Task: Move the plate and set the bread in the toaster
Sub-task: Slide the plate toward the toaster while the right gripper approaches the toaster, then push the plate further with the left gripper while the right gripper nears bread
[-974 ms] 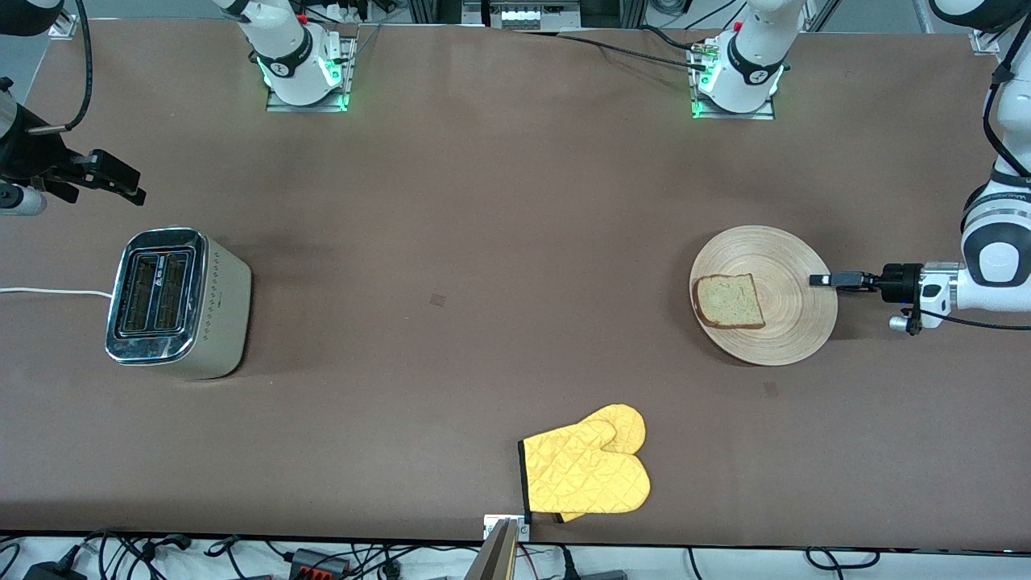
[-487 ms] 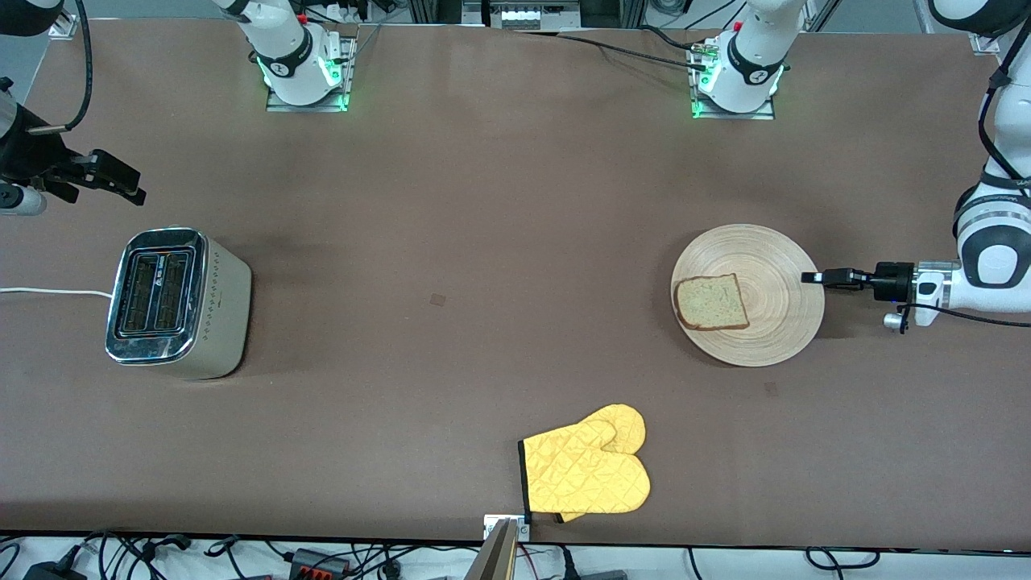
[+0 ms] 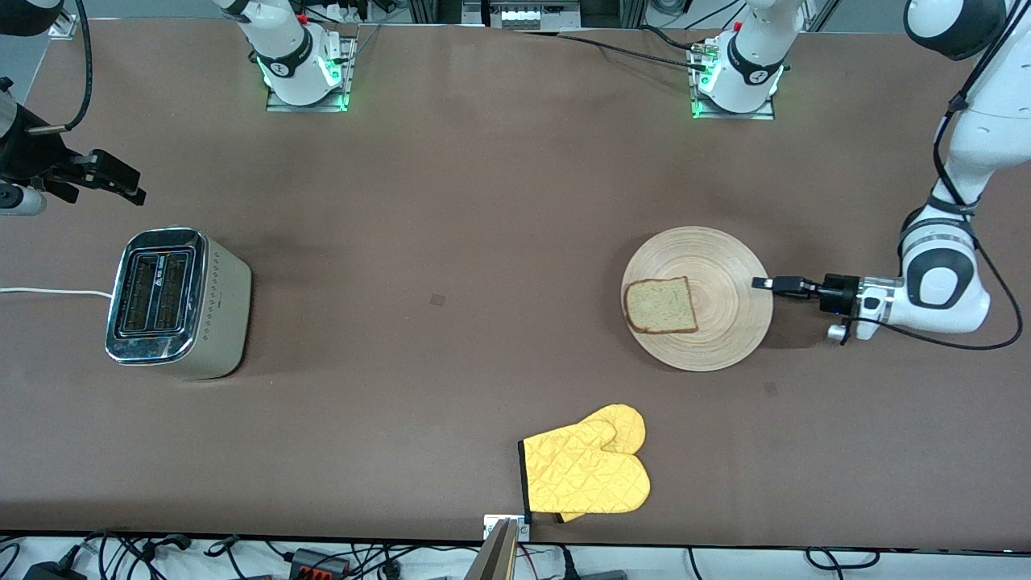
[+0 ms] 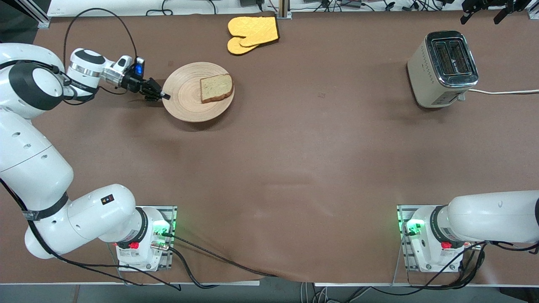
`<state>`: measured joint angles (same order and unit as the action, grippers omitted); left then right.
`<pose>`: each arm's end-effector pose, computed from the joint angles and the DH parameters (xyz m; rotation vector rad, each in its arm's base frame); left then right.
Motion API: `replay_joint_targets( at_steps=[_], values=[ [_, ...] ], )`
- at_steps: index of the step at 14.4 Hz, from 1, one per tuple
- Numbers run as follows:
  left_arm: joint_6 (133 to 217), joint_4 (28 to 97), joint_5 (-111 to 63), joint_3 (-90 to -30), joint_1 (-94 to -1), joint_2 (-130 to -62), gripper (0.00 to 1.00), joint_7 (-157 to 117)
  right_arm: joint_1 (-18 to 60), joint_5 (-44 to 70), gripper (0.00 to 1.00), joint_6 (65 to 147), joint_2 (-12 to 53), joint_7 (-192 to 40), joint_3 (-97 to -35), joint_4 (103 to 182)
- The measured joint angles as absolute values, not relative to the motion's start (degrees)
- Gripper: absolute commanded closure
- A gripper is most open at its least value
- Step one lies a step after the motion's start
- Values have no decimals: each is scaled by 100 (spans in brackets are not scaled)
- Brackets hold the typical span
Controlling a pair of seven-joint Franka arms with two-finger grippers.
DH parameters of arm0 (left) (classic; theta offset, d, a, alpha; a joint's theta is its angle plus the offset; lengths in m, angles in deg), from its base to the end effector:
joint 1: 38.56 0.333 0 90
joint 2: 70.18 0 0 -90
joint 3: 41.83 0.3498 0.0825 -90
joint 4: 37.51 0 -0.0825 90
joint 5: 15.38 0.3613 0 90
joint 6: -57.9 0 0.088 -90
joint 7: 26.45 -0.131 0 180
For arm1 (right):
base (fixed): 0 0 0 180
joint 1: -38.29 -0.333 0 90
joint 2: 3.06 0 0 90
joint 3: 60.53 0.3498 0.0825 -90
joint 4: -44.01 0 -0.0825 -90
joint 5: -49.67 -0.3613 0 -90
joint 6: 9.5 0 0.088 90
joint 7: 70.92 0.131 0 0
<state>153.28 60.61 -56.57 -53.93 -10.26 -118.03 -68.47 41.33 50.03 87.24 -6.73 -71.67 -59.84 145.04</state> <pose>0.5712 0.0902 0.1404 1.9969 -0.0299 -0.3804 0.5150 -0.0217 0.5910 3.1345 -0.0426 -0.0173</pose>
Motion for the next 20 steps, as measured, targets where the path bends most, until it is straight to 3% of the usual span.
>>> replay_joint_targets(
  at_steps=[9, 13, 20],
  values=[
    [15413, 6060, -6988, -5421, -2763, -11898, 100, -6455, 4133, 5003, 0, 8728, -644, -7186, -5984, 14519],
    [15893, 6058, -7665, -5424, -3529, -11957, 100, -6409, 4033, 4997, 0, 8881, -386, -7185, -5957, 14547],
    [16918, 6057, -8888, -5424, -4690, -11973, 100, -6410, 3203, 4989, 0, 9158, 109, -6353, -5902, 14571]
  ],
)
